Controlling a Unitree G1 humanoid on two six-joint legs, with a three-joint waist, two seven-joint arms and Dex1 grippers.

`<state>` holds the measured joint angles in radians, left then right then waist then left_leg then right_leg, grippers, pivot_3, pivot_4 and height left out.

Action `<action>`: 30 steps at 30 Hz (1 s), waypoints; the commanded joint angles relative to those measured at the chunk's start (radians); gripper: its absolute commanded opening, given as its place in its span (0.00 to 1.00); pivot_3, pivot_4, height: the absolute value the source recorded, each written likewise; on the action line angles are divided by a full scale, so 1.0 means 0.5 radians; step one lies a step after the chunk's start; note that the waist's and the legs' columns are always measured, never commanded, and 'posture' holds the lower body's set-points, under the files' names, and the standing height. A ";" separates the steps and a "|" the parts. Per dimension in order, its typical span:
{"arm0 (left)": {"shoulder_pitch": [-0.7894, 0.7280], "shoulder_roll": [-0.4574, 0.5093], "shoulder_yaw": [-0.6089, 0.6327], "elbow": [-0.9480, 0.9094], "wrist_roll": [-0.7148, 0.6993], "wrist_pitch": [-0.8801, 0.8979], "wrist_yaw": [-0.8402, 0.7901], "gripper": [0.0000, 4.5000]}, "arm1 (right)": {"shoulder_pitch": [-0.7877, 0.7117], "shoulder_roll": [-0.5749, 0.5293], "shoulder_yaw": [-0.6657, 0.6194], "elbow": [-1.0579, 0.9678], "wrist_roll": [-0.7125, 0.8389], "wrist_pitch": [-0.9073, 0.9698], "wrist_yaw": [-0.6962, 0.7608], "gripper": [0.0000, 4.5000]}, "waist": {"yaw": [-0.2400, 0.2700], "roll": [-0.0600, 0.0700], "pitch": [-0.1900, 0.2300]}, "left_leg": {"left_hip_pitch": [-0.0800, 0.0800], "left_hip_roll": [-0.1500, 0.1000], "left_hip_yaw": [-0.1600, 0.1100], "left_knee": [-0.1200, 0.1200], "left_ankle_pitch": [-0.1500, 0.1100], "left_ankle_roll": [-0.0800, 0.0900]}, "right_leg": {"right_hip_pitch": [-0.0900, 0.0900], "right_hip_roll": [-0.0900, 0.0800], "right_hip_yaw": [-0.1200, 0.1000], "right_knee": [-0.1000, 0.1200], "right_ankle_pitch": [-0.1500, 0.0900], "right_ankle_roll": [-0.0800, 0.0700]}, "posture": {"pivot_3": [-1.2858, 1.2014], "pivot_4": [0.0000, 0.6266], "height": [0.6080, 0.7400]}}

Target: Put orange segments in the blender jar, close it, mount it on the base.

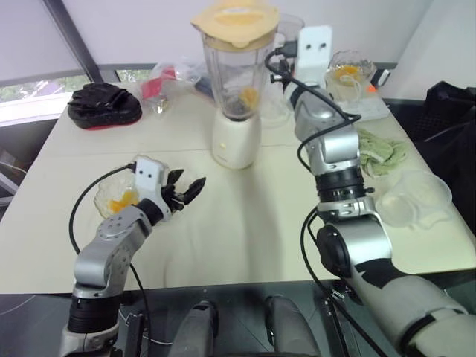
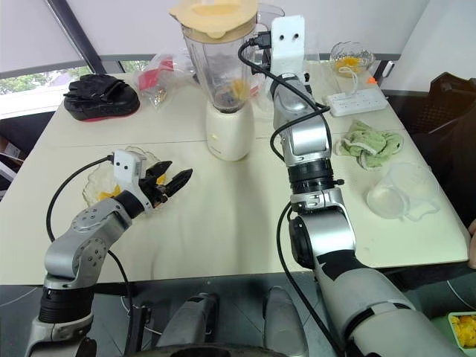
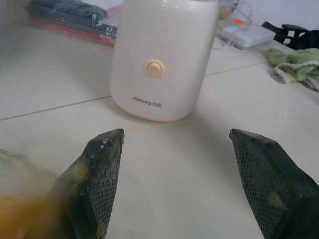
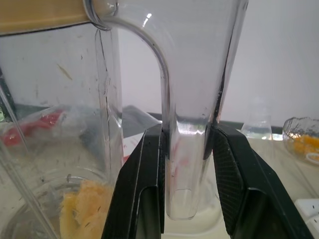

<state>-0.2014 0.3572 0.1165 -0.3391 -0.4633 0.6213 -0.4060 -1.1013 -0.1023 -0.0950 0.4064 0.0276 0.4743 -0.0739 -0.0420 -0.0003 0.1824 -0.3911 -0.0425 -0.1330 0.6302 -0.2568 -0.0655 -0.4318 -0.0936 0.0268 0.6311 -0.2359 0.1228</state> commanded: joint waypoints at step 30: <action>-0.050 -0.032 0.037 -0.022 -0.039 -0.045 0.009 0.79 | 0.657 -0.215 0.056 -0.892 0.062 0.146 0.337 0.99 | 0.002 -0.001 0.000 | 0.000 0.000 0.000 0.002 0.001 -0.001 | 0.002 0.001 0.000 -0.001 0.001 -0.001 | 0.52 0.24 1.00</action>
<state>-0.2172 0.3400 0.1118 -0.3166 -0.4652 0.6029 -0.4056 -0.7621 -0.1943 -0.0493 0.0815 0.0344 0.5382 0.0680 -0.0408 -0.0006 0.1822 -0.3908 -0.0423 -0.1330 0.6310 -0.2565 -0.0658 -0.4308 -0.0933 0.0267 0.6308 -0.2354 0.1224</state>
